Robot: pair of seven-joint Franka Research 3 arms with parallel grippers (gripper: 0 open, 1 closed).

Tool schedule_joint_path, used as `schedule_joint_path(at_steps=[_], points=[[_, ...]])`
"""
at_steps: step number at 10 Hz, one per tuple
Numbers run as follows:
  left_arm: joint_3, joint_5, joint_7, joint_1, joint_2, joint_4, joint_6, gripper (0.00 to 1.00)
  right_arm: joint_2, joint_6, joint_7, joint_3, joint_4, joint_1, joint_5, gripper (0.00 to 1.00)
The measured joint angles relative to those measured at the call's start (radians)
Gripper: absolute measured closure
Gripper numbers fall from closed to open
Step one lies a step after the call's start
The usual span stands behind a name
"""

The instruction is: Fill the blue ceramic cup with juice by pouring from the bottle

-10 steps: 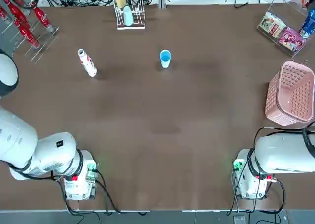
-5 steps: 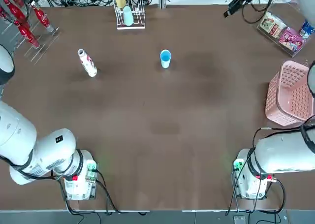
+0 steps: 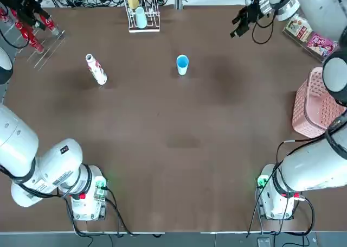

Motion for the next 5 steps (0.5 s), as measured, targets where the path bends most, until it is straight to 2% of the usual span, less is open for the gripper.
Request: schedule_joint_path(at_steps=[2, 5], points=[[0.000, -0.038, 0.151, 0.015, 0.069, -0.004, -0.016, 0.00, 0.084, 0.063, -0.239, 0.028, -0.019, 0.007, 0.175, 0.00], [-0.002, -0.093, 0.343, 0.067, 0.213, -0.032, -0.038, 0.00, 0.209, 0.095, -0.471, 0.070, -0.049, 0.046, 0.442, 0.00]])
